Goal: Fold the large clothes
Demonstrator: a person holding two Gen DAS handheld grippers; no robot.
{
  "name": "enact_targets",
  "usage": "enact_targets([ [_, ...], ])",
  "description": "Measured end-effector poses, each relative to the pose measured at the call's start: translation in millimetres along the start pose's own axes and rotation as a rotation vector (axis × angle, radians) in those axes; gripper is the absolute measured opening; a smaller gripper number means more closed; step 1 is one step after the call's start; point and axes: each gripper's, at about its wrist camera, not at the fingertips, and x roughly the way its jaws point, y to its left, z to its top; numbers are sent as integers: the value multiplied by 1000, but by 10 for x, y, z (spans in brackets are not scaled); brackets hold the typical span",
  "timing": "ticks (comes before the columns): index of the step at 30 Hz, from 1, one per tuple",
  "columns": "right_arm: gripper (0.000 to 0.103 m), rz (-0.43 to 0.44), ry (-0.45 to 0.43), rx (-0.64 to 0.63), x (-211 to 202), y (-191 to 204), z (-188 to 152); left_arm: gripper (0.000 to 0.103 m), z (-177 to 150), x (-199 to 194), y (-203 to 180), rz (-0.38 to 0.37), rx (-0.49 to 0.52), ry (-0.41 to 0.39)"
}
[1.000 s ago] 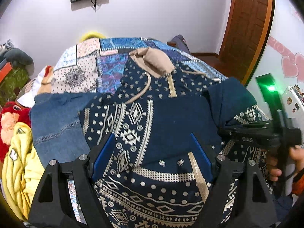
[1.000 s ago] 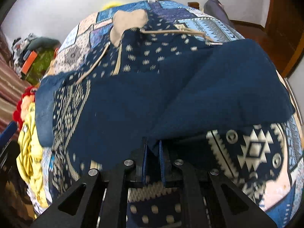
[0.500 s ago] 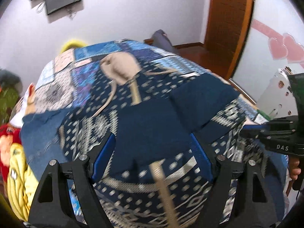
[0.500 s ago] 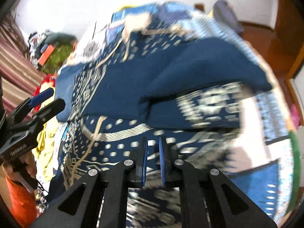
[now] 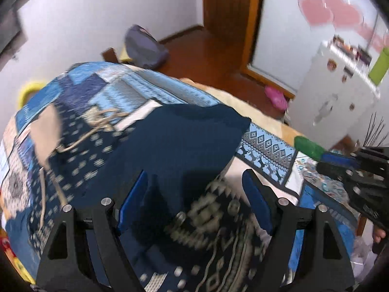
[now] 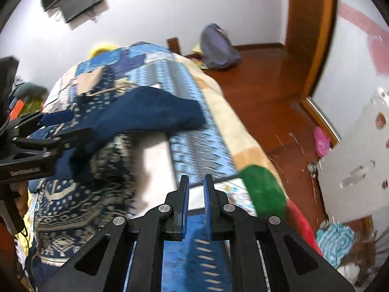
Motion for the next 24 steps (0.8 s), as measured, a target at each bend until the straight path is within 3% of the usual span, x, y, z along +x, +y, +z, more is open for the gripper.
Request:
enact_targets([
  [5, 8, 19, 37, 54, 174, -127, -99, 79, 85, 560, -116, 91, 76, 104],
  [8, 8, 28, 52, 65, 248, -123, -136, 70, 90, 562, -118, 124, 80, 65],
  [11, 8, 34, 59, 53, 289, -88, -153, 41, 155, 375, -55, 52, 34, 7],
  [13, 8, 30, 63, 36, 331, -41, -136, 9, 215, 217, 14, 4, 2, -31],
  [19, 8, 77, 47, 3, 312, 197, -6, 4, 296, -391, 487, 5, -99, -188],
  [24, 8, 102, -6, -87, 227, 620, 217, 3, 39, -862, 1066, 39, -202, -264],
])
